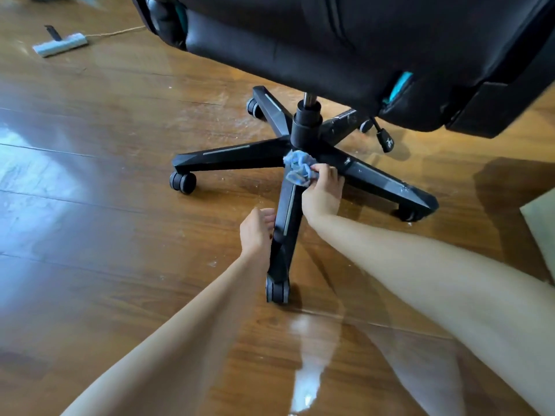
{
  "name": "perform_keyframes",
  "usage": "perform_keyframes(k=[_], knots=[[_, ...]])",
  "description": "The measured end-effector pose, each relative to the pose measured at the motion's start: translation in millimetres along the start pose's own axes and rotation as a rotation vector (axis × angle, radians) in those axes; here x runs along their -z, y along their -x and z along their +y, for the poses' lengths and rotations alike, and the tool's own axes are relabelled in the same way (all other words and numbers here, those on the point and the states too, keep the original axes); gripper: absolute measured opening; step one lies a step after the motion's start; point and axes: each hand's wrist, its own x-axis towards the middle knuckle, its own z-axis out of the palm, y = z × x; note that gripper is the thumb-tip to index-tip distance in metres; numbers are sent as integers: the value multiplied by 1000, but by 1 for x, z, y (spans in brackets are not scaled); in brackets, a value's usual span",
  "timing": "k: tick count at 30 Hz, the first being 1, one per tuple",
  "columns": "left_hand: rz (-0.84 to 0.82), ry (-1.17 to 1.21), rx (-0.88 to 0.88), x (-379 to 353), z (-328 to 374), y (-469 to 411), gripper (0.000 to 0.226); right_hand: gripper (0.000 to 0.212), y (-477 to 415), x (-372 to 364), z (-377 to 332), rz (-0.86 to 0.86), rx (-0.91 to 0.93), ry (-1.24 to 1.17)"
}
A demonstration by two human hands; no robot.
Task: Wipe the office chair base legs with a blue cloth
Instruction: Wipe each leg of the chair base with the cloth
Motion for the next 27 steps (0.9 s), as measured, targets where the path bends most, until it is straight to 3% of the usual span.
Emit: perform_keyframes(k=[3,7,11,13,19,23,27], knots=[[-15,-48,-36,0,1,2,33,37,-7,-6,-4,13,-177,-137],[-55,-142,-125,-3,0,1,38,40,51,5,-9,-80,-318,-220],[-29,-155,-173,-8,-8,0,45,41,163,44,-2,-344,-253,-326],[-36,-127,-170,-7,-11,0,44,39,185,51,-5,-395,-239,-370],[-21,-22,-179,-5,-14,0,40,44,137,26,-17,-387,-472,-465],[-10,-63,-212,-7,-15,3,37,57,69,17,-18,-275,-402,-365],[16,-145,-291,-9,-19,4,36,60,12,19,-10,-369,-309,-298]])
